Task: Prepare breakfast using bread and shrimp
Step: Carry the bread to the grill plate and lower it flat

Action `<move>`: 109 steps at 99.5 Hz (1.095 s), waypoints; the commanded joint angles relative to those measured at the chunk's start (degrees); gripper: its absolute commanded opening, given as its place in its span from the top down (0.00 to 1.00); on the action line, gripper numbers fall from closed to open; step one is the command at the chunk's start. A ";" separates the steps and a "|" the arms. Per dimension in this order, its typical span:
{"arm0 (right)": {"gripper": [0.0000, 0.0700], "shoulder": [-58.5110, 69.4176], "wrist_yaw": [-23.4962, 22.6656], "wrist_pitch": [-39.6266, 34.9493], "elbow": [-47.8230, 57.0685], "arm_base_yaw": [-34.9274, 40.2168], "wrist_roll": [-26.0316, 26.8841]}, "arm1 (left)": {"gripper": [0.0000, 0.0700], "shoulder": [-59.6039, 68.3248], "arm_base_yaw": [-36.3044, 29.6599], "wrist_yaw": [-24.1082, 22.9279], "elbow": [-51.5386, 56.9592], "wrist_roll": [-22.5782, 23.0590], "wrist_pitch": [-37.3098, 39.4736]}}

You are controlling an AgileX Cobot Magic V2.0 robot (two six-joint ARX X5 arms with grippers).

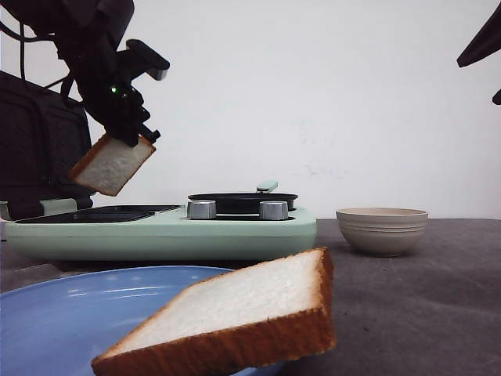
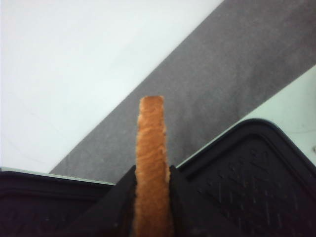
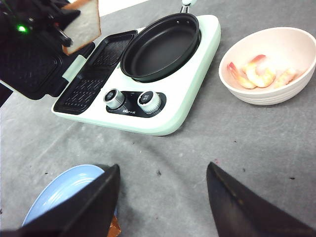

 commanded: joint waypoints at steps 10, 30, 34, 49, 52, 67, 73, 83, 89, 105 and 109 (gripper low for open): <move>0.51 0.31 0.17 0.31 0.77 0.20 -0.70 | 0.99 2.29 -0.22 -0.44 1.36 1.09 0.15; 0.51 0.31 0.17 0.31 0.77 0.20 -0.70 | 0.99 2.97 -0.39 -0.52 1.36 1.09 0.24; 0.51 0.31 0.17 0.31 0.77 0.20 -0.70 | 0.99 2.99 -0.39 -0.50 1.36 1.09 0.20; 0.51 0.31 0.17 0.31 0.77 0.20 -0.70 | 0.99 3.02 -0.37 -0.52 1.36 1.20 0.31; 0.51 0.31 0.17 0.31 0.74 0.20 -0.70 | 0.99 3.02 -0.37 -0.52 1.36 1.38 0.33; 0.51 0.31 0.15 0.28 0.74 0.20 -0.70 | 0.99 3.13 -0.15 -0.74 1.36 1.57 1.01; 0.51 0.31 0.15 0.13 0.74 0.20 -0.70 | 0.99 3.13 -0.15 -1.31 1.36 1.55 1.27; 0.51 0.31 0.17 -0.37 0.74 0.20 -0.90 | 0.99 3.28 -0.15 -1.40 1.36 1.53 1.36; 0.51 0.31 0.17 -0.50 0.74 0.20 -0.92 | 0.99 3.52 -0.15 -1.38 1.36 1.53 1.42; 0.51 0.31 0.17 -0.87 0.74 0.20 -0.94 | 0.99 4.52 -0.15 -1.40 1.36 1.51 1.11; 0.51 0.31 0.17 -0.94 0.74 0.20 -0.96 | 0.99 4.72 -0.17 -1.40 1.36 1.27 1.01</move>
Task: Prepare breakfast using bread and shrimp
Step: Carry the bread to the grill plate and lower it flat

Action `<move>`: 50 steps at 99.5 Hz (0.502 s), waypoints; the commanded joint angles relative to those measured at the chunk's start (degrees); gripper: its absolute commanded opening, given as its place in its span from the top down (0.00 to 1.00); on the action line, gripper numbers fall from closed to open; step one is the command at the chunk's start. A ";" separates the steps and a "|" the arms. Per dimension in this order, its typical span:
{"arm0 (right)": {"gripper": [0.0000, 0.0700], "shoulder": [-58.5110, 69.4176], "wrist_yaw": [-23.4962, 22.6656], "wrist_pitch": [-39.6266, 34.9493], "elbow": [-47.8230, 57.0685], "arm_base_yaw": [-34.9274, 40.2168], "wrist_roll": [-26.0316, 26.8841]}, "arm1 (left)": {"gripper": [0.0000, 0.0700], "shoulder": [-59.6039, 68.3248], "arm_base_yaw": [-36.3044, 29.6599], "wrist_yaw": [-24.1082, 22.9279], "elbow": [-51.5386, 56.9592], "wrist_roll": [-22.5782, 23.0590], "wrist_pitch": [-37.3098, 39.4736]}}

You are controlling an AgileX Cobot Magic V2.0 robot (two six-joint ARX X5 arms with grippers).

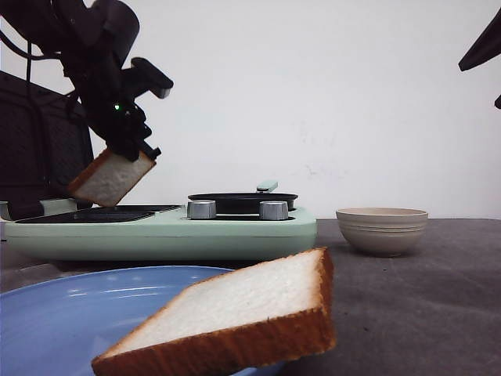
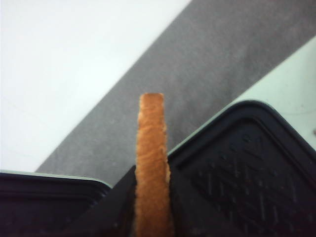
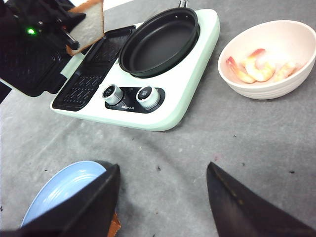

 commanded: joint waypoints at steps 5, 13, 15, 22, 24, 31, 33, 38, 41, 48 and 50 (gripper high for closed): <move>0.51 0.31 0.17 0.17 0.74 0.20 -0.94 | 0.99 1.57 -0.13 -0.37 1.33 0.28 0.20; 0.51 0.31 0.17 0.17 0.74 0.20 -0.94 | 0.99 1.64 -0.17 -0.35 1.33 0.24 0.20; 0.51 0.31 0.17 0.15 0.74 0.20 -0.92 | 0.99 1.64 -0.17 -0.35 1.33 0.17 0.17; 0.51 0.31 0.15 0.15 0.74 0.20 -0.90 | 0.99 1.64 -0.17 -0.33 1.33 -0.09 0.09; 0.51 0.31 0.15 0.15 0.74 0.20 -0.90 | 0.99 1.64 -0.17 -0.33 1.33 -0.11 0.07; 0.51 0.31 0.13 0.15 0.74 0.20 -0.87 | 0.99 1.64 -0.17 -0.33 1.33 -0.11 -0.31; 0.51 0.31 0.11 0.13 0.74 0.20 -0.87 | 0.99 1.64 -0.17 -0.33 1.33 -0.11 -0.35; 0.51 0.31 0.11 0.11 0.74 0.20 -0.87 | 0.97 1.64 -0.17 -0.33 1.33 -0.11 -0.70; 0.51 0.31 0.11 0.09 0.74 0.20 -0.87 | 0.93 1.64 -0.17 -0.31 1.33 -0.13 -1.07; 0.51 0.31 0.13 0.11 0.74 0.20 -0.87 | 0.78 1.64 -0.17 -0.15 1.33 -0.50 -1.97; 0.51 0.31 0.13 0.11 0.74 0.20 -0.87 | 0.74 1.64 -0.17 -0.04 1.33 -0.57 -2.29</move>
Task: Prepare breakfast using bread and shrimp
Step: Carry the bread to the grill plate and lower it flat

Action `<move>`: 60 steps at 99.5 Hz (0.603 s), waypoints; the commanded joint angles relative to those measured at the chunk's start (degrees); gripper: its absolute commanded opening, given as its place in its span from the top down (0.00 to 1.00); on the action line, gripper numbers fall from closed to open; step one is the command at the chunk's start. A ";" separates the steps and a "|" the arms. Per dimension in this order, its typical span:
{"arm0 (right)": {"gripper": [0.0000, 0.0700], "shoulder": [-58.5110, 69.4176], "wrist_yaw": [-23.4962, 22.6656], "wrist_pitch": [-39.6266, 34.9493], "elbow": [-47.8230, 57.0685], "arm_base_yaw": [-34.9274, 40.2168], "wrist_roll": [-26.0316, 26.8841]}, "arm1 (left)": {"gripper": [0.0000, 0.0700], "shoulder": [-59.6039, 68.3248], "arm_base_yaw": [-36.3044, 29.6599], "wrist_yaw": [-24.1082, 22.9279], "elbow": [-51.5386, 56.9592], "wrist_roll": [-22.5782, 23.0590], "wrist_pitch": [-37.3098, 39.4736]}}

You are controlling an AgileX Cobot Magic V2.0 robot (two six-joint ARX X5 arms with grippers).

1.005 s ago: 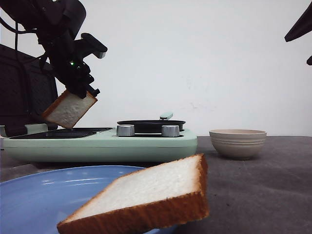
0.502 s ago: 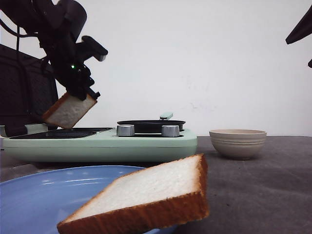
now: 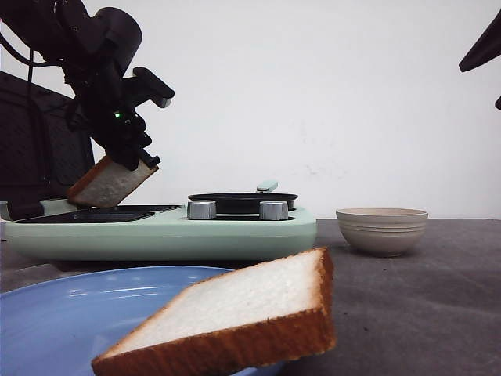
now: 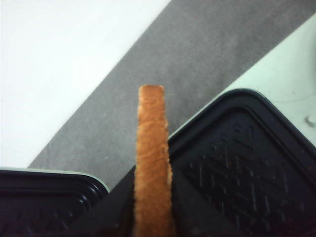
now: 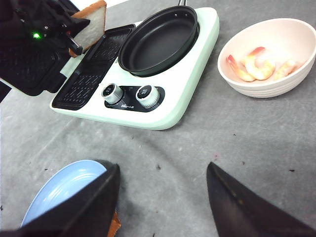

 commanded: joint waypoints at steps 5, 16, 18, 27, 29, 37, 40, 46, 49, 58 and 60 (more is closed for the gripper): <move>0.51 0.31 0.15 0.39 0.74 0.20 -0.87 | 0.66 1.22 -0.17 0.33 1.33 -0.48 -0.96; 0.51 0.31 0.15 0.39 0.74 0.20 -0.90 | 0.53 1.22 -0.17 1.18 1.33 -1.27 -1.18; 0.51 0.31 0.17 0.39 0.74 0.20 -0.90 | 0.51 1.22 -0.17 1.55 1.33 -1.36 -1.18; 0.51 0.31 0.17 0.39 0.74 0.20 -0.87 | 0.48 1.20 -0.17 2.97 1.33 -1.73 -1.20; 0.51 0.31 0.17 0.39 0.74 0.20 -0.90 | 0.48 1.20 -0.20 3.23 1.33 -1.75 -1.25; 0.51 0.31 0.17 0.39 0.77 0.20 -0.90 | 0.48 1.20 -0.42 4.50 1.33 -2.25 -1.29; 0.51 0.31 0.17 0.39 0.74 0.20 -0.90 | 0.48 1.20 -0.46 4.79 1.33 -2.49 -1.29; 0.51 0.31 0.17 0.39 0.74 0.20 -0.90 | 0.48 1.20 -0.55 5.49 1.33 -2.97 -1.29; 0.51 0.31 0.17 0.39 0.74 0.20 -0.90 | 0.48 1.20 -0.61 6.08 1.33 -3.15 -1.36; 0.51 0.31 0.17 0.39 0.74 0.20 -0.90 | 0.48 1.20 -0.76 6.75 1.33 -3.30 -1.49; 0.51 0.31 0.15 0.39 0.74 0.20 -0.90 | 0.48 1.20 -0.83 6.75 1.33 -3.32 -1.49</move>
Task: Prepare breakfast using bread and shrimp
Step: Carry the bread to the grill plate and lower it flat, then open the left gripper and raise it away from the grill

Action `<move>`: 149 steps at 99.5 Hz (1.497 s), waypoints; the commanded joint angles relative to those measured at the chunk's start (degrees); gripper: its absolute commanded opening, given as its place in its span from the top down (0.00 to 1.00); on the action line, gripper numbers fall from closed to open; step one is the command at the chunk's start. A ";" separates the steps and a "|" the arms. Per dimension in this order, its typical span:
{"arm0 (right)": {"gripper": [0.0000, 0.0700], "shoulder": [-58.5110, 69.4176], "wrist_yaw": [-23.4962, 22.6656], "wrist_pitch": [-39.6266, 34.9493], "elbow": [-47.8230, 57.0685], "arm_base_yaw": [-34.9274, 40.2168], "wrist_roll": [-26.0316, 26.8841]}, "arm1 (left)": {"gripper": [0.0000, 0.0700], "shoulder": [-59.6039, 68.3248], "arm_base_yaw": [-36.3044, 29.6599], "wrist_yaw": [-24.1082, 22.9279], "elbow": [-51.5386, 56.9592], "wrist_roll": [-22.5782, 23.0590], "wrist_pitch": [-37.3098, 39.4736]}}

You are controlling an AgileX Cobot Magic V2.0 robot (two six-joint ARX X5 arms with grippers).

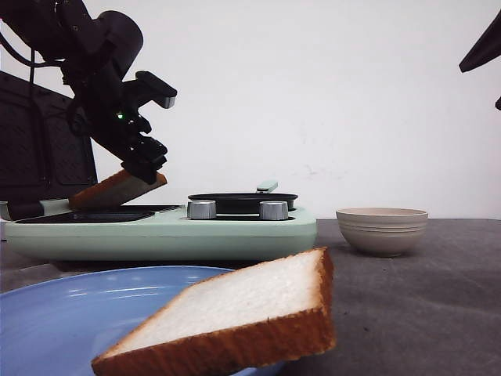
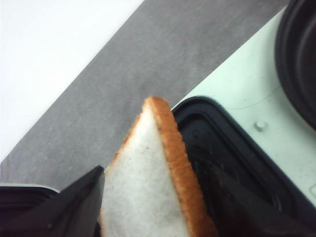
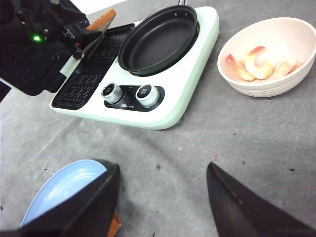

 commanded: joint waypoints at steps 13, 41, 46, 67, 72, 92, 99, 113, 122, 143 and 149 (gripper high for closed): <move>0.51 0.31 0.17 0.42 0.74 0.20 -0.90 | 0.48 1.20 -0.61 0.68 1.36 -1.33 0.37; 0.51 0.31 0.17 0.44 0.74 0.20 -0.92 | 0.48 1.18 -0.63 1.36 1.36 -5.22 0.44; 0.51 0.31 0.17 0.44 0.74 0.20 -0.92 | 0.48 1.05 -0.79 1.31 1.40 -5.22 0.44; 0.51 0.31 0.15 0.44 0.74 0.20 -0.87 | 0.48 -0.46 -1.68 1.29 1.79 -8.37 0.50; 0.51 0.31 0.13 0.44 0.77 0.20 -0.85 | 0.48 -1.22 -1.92 1.29 2.05 -10.08 0.46; 0.51 0.28 -0.04 0.31 0.74 0.20 -0.85 | 0.49 -5.44 -2.10 2.49 2.60 -18.47 0.28; 0.51 0.28 -0.04 0.31 0.74 0.20 -0.85 | 0.49 -7.39 -2.10 3.34 2.60 -20.31 -0.52; 0.51 0.28 -0.22 0.31 0.74 0.20 -0.48 | 0.49 -11.52 -1.99 3.65 2.60 -22.16 -3.21; 0.51 0.28 -0.26 0.07 0.74 0.20 -0.17 | 0.49 -14.47 -1.99 3.67 2.60 -23.32 -5.84; 0.51 0.28 -0.28 -2.12 0.77 0.20 -0.22 | 0.50 -21.29 -1.53 3.85 2.60 -28.74 -11.63; 0.51 0.28 -0.31 -2.78 0.74 0.20 -0.22 | 0.50 -23.28 -1.29 4.37 2.58 -29.94 -13.44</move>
